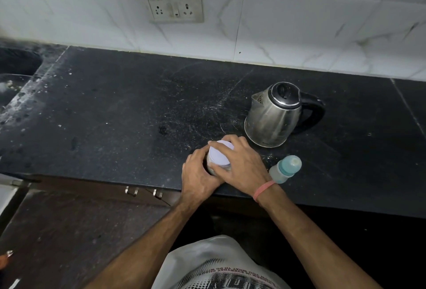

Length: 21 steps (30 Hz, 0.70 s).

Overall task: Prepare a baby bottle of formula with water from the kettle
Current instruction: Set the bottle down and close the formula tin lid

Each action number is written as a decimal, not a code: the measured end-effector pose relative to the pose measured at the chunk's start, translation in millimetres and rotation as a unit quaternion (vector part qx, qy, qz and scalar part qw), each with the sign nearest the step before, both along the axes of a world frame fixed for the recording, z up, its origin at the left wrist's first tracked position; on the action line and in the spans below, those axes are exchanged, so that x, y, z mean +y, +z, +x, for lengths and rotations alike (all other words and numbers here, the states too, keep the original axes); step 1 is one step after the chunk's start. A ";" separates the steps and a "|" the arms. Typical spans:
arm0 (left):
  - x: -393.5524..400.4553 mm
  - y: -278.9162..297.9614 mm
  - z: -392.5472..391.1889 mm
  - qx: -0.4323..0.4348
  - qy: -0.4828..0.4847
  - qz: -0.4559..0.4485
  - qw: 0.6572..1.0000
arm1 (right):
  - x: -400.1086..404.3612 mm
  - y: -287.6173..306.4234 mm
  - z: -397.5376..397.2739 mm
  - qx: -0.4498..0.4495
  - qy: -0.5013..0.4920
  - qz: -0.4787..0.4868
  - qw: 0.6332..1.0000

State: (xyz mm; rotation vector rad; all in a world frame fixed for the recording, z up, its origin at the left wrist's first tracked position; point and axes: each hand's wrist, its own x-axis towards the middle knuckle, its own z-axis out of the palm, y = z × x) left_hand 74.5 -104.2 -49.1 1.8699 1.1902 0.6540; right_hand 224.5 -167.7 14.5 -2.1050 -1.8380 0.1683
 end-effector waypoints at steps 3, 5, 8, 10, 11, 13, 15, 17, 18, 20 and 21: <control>1.9 -3.0 -0.7 0.011 0.001 0.007 1.000 | 8.5 -2.7 -7.5 -0.061 -0.041 -0.003 0.997; 1.9 -3.5 -1.0 0.006 0.004 0.007 1.000 | 10.9 -3.3 -11.6 -0.078 -0.055 -0.008 0.995; 1.6 -3.5 -1.4 0.003 0.008 0.007 1.000 | 7.5 -1.9 -14.0 -0.047 -0.069 -0.016 0.996; 1.9 -3.6 -1.1 0.007 0.007 0.009 1.000 | 5.9 -0.4 -14.6 -0.044 -0.078 -0.018 0.996; 2.1 -4.2 -1.0 0.009 0.008 0.010 1.000 | 6.2 0.8 -15.4 -0.052 -0.085 -0.024 0.995; 2.6 -5.2 -0.9 0.013 0.009 0.009 1.000 | 9.1 3.5 -16.9 -0.079 -0.099 -0.049 0.991; 2.9 -4.6 -0.8 0.019 0.008 0.011 1.000 | 10.3 10.3 -18.0 -0.107 -0.117 -0.071 0.985; 2.9 -3.5 -1.0 0.023 0.008 0.011 1.000 | 5.0 24.4 -17.9 -0.116 -0.147 -0.094 0.978; 2.3 -2.9 -1.1 0.019 0.010 0.009 1.000 | 0.6 31.8 -17.0 -0.120 -0.158 -0.114 0.973; 1.2 -1.5 -1.1 0.003 0.015 0.006 1.000 | -6.9 42.1 -16.1 -0.131 -0.169 -0.129 0.968; 0.7 -1.1 -0.6 0.000 0.016 0.005 1.000 | -10.0 45.9 -16.0 -0.127 -0.174 -0.118 0.969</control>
